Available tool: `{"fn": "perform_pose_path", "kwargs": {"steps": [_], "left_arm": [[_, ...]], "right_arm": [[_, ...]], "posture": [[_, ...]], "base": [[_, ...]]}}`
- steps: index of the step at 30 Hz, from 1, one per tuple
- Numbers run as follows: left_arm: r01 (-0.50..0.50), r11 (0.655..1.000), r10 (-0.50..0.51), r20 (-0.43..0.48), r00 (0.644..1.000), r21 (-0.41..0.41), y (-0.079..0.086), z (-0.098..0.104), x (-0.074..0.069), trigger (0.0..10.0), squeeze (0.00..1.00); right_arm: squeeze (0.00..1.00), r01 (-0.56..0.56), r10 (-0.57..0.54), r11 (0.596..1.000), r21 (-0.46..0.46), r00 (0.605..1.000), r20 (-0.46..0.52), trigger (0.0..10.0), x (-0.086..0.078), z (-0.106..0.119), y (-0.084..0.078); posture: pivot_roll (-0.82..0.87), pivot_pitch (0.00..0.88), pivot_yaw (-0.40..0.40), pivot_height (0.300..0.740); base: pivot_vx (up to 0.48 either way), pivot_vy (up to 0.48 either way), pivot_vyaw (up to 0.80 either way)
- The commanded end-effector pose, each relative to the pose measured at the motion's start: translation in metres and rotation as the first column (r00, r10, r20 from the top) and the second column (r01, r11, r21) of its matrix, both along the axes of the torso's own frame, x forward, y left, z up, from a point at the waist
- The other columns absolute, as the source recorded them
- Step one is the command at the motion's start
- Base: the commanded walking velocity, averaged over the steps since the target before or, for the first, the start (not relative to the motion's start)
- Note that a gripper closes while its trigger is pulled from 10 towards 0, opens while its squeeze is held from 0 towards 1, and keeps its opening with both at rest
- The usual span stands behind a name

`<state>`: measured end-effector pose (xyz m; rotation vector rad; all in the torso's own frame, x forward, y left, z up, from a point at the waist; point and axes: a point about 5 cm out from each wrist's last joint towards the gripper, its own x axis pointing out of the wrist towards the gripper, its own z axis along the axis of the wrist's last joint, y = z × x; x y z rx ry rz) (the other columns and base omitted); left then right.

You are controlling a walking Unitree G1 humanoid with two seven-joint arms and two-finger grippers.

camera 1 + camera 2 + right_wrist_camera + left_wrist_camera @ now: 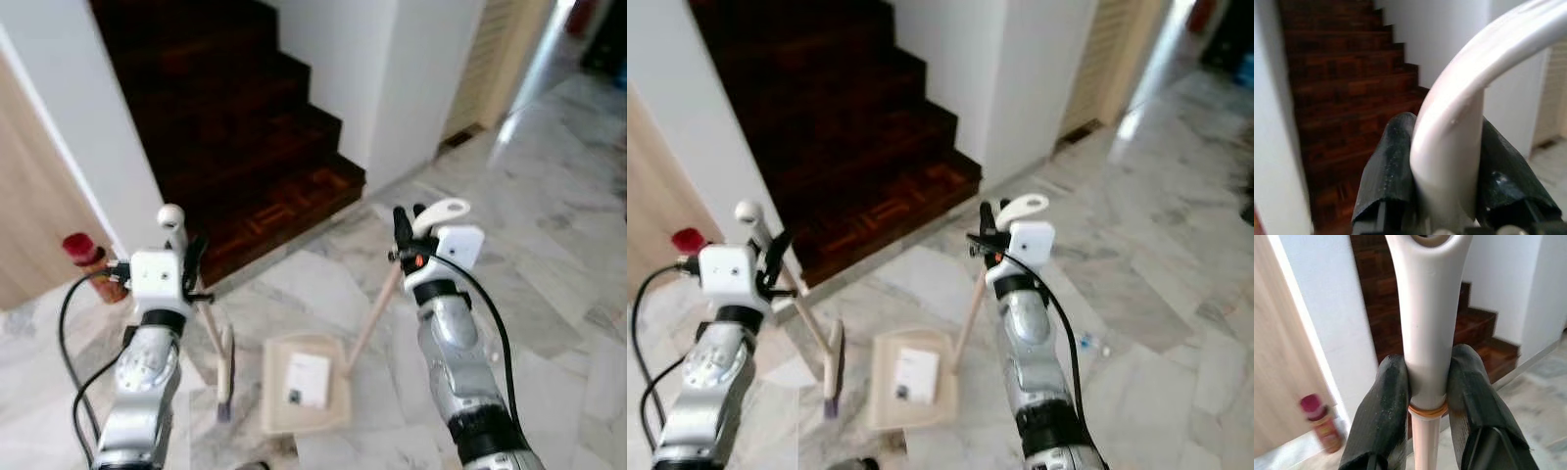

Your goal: Sweep floor

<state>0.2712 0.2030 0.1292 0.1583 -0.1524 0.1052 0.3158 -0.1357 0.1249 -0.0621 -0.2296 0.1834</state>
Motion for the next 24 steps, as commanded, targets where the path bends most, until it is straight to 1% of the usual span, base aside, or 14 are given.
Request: {"fn": "perform_pose_path", "kwargs": {"steps": [1,3,4,7,9,13,20,24], "left_arm": [[0.028,0.998,-0.032,0.101,0.994,0.049,-0.007,0.024,0.0,10.0,0.0],[0.021,0.998,-0.027,0.112,0.993,0.053,-0.006,0.026,-0.005,10.0,0.0],[0.004,0.998,-0.011,0.119,0.993,0.06,-0.005,0.027,-0.009,10.0,0.0],[-0.012,0.998,0.004,0.119,0.993,0.066,-0.003,0.026,-0.013,10.0,0.0],[-0.009,0.997,0.0,0.112,0.994,0.073,-0.003,0.025,-0.016,10.0,0.0],[-0.026,0.998,0.02,0.107,0.994,0.056,-0.003,0.024,-0.022,10.0,0.0],[-0.033,0.998,0.027,0.108,0.994,0.052,-0.005,0.025,-0.023,10.0,0.0],[-0.037,0.998,0.033,0.079,0.996,0.05,-0.006,0.021,-0.022,10.0,0.0]], "right_arm": [[0.0,0.002,0.0,1.0,-0.023,0.995,0.096,10.0,-0.002,0.018,-0.004],[0.0,0.035,-0.036,0.999,0.013,0.996,0.076,10.0,-0.008,0.014,-0.012],[0.0,0.056,-0.057,0.998,0.01,0.996,0.065,10.0,-0.013,0.011,-0.018],[0.0,0.079,-0.08,0.997,0.012,0.995,0.053,10.0,-0.018,0.009,-0.024],[0.0,0.113,-0.115,0.993,0.04,0.992,0.046,10.0,-0.019,0.01,-0.028],[0.0,0.11,-0.112,0.993,0.046,0.993,0.04,10.0,-0.02,0.011,-0.025],[0.0,0.106,-0.108,0.992,0.065,0.994,0.035,10.0,-0.017,0.014,-0.02],[0.0,0.111,-0.114,0.992,0.063,0.993,0.03,10.0,-0.016,0.014,-0.019]], "posture": [[0.02,0.0,-0.006,0.74],[0.04,0.0,-0.007,0.74],[0.04,0.0,-0.008,0.74],[0.04,0.0,-0.009,0.74],[0.04,0.0,-0.007,0.74],[0.05,0.0,-0.01,0.74],[0.06,0.0,-0.012,0.74],[0.06,0.0,-0.012,0.74]], "base": [[0.0,0.0,0.0],[0.0,0.0,0.0],[0.0,0.0,0.0],[0.0,0.0,0.0],[0.0,0.0,0.57],[0.0,0.0,0.69],[0.0,0.0,0.79],[0.0,0.0,0.8]]}}
